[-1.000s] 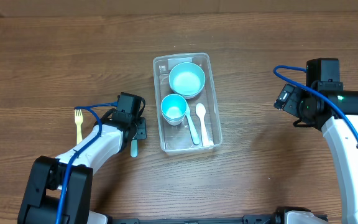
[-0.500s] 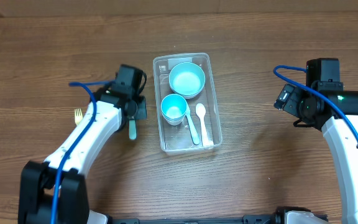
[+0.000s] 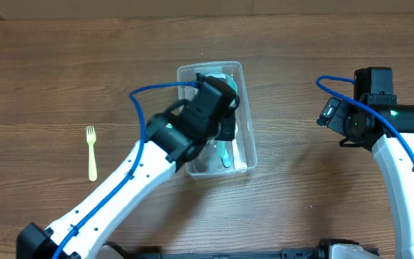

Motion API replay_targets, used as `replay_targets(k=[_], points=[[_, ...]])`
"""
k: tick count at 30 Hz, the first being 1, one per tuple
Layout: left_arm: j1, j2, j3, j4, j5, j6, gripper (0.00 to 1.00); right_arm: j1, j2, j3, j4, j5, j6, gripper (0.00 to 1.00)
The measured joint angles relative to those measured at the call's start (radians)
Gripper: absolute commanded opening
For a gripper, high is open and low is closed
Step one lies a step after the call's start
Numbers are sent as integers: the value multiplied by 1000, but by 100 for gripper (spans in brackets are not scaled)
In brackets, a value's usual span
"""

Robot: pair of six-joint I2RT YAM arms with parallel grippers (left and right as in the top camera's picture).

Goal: Pack container
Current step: 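Carry the teal fork into the container and release it, then move the left gripper to the yellow fork and grasp it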

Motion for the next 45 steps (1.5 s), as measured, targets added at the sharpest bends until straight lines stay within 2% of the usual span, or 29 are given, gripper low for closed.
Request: replay_targets(k=[5,6,7,8,9,12,15,16,20,23,27,33,40,45], points=[[-37,120,0,66,0,-25,17,0,0,0,0,0,0,100],[-37,134,0,70,0,-25,25,0,0,0,0,0,0,100],[-37,144,0,80,0,-30,44,0,0,0,0,0,0,100],[-37,146,0,83,0,-37,70,0,0,0,0,0,0,100],[-37,146,0,85,0,-37,84,0,0,0,0,0,0,100],[-29,146,25,24,-2,-26,100,0,0,0,1,0,0,100],[48,92,142,-255,-84,-8,100,0,0,0,0,0,0,100],[89,54,169,-299,-114,-5,100,0,0,0,0,0,0,100],[372,-140,227,-610,-225,-1,100,0,0,0,1,0,0,100],[576,-170,212,-686,-255,6,100,0,0,0,1,0,0,100],[774,-171,30,-608,-260,10,99,0,0,1,-1,0,0,100],[927,-166,-365,-287,-237,14,98,0,0,1,0,0,0,100],[1107,-166,-512,-116,-303,21,96,0,0,1,0,0,0,100],[1117,-145,-586,11,-308,65,95,0,0,1,0,0,0,100]])
